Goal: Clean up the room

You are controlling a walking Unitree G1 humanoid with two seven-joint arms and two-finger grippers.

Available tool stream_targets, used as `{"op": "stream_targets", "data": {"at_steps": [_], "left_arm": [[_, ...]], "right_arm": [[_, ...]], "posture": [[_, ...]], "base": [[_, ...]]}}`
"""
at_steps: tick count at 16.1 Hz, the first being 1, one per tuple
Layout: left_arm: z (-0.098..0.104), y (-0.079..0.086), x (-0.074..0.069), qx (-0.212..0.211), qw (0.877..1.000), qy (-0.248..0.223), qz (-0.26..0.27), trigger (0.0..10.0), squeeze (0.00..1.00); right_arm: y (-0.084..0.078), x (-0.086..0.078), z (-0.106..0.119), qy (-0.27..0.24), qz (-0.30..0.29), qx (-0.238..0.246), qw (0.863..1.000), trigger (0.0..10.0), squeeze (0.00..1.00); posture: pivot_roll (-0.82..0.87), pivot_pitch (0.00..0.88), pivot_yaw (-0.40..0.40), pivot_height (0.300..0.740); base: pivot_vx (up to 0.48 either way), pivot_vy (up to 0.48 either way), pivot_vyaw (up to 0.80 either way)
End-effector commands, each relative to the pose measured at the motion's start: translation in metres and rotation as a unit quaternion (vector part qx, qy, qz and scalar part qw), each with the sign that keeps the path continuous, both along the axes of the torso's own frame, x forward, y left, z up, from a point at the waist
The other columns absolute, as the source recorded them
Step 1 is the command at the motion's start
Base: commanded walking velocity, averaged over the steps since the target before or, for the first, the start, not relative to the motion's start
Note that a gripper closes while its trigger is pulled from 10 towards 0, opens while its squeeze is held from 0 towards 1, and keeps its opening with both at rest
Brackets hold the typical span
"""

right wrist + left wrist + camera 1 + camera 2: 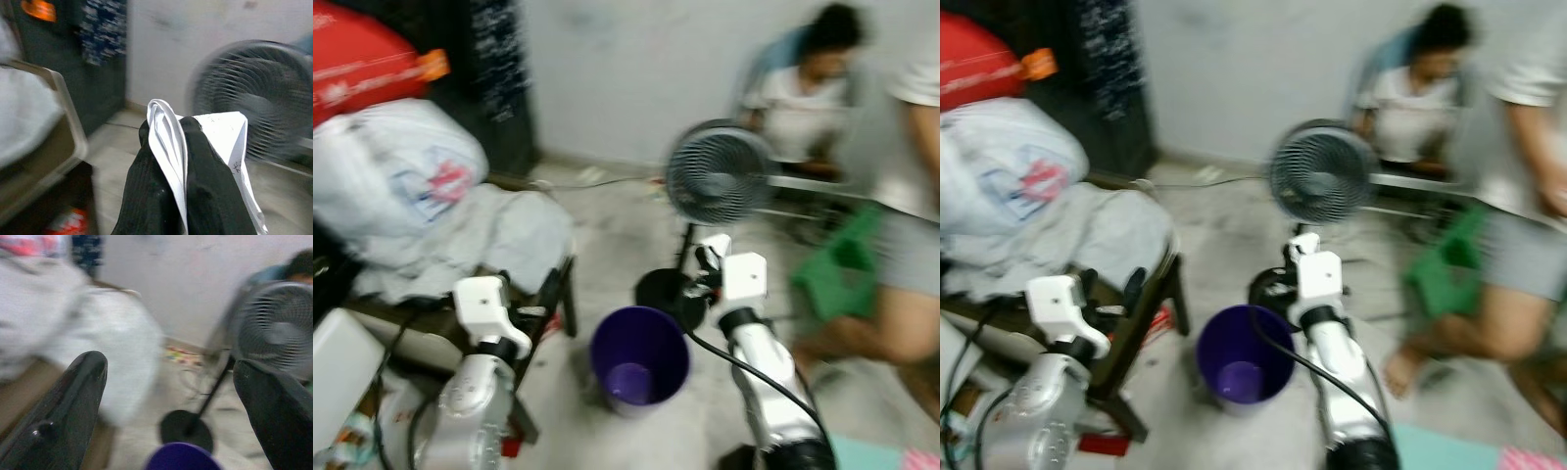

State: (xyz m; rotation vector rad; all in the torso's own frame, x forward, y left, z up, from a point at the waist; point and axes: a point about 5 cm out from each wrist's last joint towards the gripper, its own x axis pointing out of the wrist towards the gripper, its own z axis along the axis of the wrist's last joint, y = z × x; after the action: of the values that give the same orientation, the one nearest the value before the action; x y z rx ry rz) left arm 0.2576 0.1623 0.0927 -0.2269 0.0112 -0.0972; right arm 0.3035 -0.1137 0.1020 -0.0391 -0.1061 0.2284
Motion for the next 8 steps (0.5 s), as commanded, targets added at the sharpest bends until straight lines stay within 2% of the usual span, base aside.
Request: {"op": "stream_targets", "data": {"at_steps": [1,2,3,8], "left_arm": [[0.0023,-0.005,0.0009,-0.005,1.0,-0.003,-0.009,10.0,0.0],[0.0024,-0.0053,0.0009,-0.005,1.0,-0.003,-0.01,10.0,0.0],[0.0026,-0.0054,0.001,-0.006,1.0,-0.003,-0.011,10.0,0.0],[0.0012,-0.0075,0.0007,-0.016,1.0,0.004,-0.015,10.0,0.0]], "right_arm": [[-0.0078,-0.0007,0.0006,-0.001,-0.011,-0.003,1.0,10.0,0.0],[-0.0077,-0.0008,0.0005,-0.001,-0.011,-0.003,1.0,10.0,0.0],[-0.0076,-0.0007,0.0005,0.0,-0.011,-0.003,1.0,10.0,0.0],[-0.0077,-0.0002,-0.0015,0.005,-0.012,-0.003,1.0,10.0,0.0]], "posture": [[-0.02,0.05,-0.019,0.74],[-0.02,0.05,-0.019,0.74],[-0.02,0.05,-0.018,0.74],[-0.02,0.052,-0.018,0.74]], "base": [[0.289,0.0,0.63],[0.289,0.0,0.54],[0.289,0.0,0.0],[0.0,0.0,0.0]]}}
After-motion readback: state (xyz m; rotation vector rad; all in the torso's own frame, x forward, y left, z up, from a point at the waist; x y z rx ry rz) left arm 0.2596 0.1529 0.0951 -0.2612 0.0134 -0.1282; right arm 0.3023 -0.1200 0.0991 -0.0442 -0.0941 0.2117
